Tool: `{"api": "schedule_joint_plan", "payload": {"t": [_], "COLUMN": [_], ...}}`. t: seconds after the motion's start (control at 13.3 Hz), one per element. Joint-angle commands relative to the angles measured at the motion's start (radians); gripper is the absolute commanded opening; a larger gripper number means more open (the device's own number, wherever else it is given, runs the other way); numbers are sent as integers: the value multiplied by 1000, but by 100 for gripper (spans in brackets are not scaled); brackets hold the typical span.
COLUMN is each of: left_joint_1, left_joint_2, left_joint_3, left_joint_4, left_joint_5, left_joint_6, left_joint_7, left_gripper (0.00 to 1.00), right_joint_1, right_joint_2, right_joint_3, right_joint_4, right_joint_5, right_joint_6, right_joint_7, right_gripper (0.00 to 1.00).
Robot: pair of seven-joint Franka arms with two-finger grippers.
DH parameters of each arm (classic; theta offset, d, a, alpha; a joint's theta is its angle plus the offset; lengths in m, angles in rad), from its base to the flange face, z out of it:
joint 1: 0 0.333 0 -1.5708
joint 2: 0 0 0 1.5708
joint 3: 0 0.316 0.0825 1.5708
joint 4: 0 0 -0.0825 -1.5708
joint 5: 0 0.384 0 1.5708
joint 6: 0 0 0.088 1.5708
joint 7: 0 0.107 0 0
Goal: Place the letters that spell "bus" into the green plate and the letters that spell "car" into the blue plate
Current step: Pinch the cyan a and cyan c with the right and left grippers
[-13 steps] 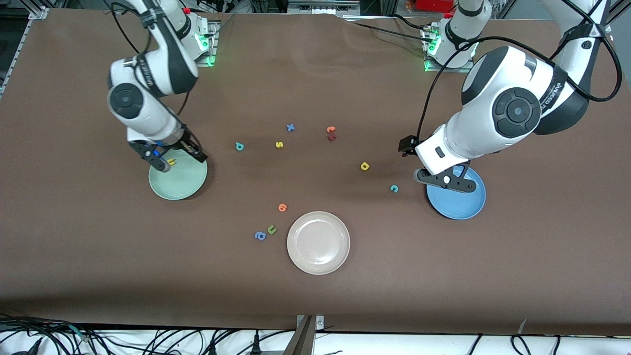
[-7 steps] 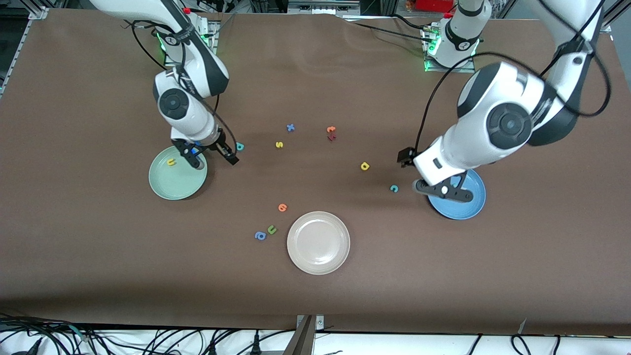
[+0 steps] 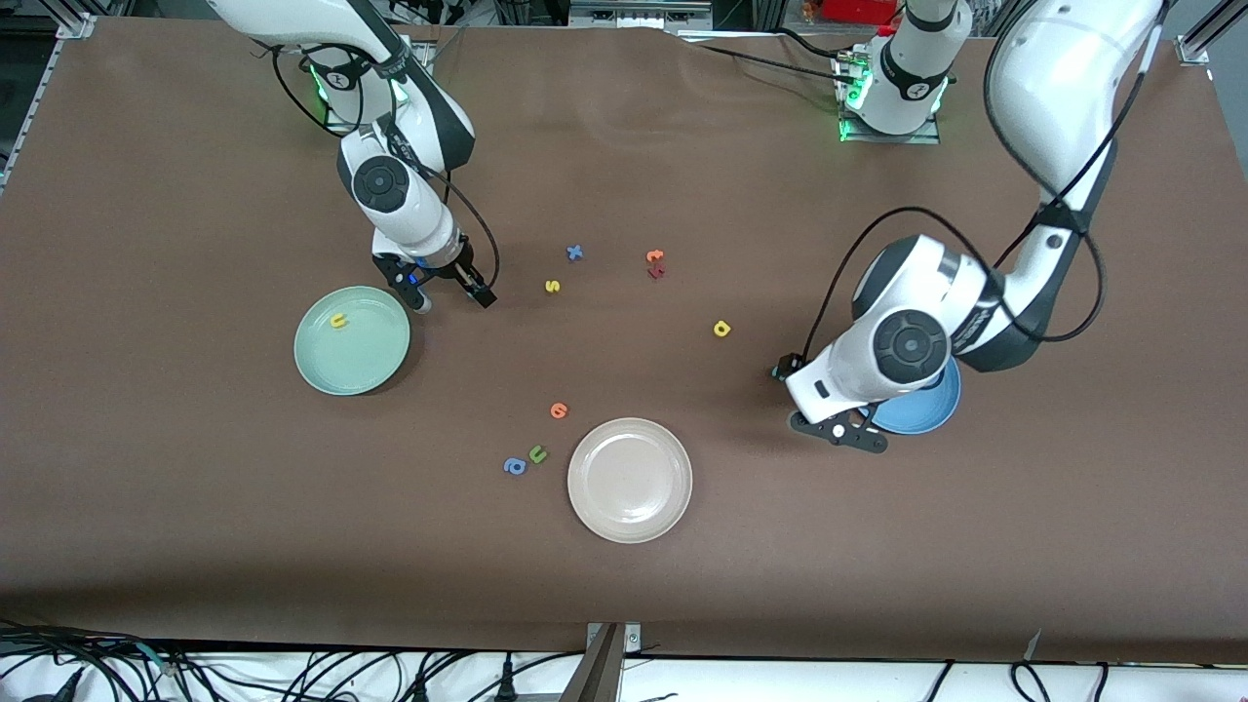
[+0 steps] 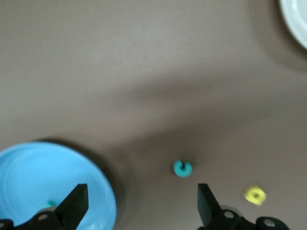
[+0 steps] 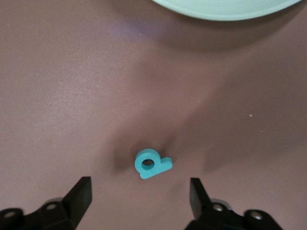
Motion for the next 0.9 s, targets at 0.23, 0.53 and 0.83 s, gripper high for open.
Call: {"api": "schedule_joint_plan", "payload": {"t": [0.23,0.53,0.83], "left_joint_1": [16,15,11], "left_joint_2": [-7,-27,-30], "left_joint_3": [-16,-16,-14], "left_joint_4": [-222,-333,-347], "left_joint_5": [42,43,57], "left_joint_6": [184,361,362], "left_joint_7": [-105,-119,-118], "left_gripper": [96,85,62], "right_joint_1": [2,2,3], "right_joint_2": [14,20,20], "right_joint_3": [-34,-34,-34], "right_joint_4": [-44,-45,-45], "right_joint_5": [-84,-84,-84], "right_joint_6": [53,64,79], "right_joint_7": [11,16,25], "right_gripper": [72,65,66]}}
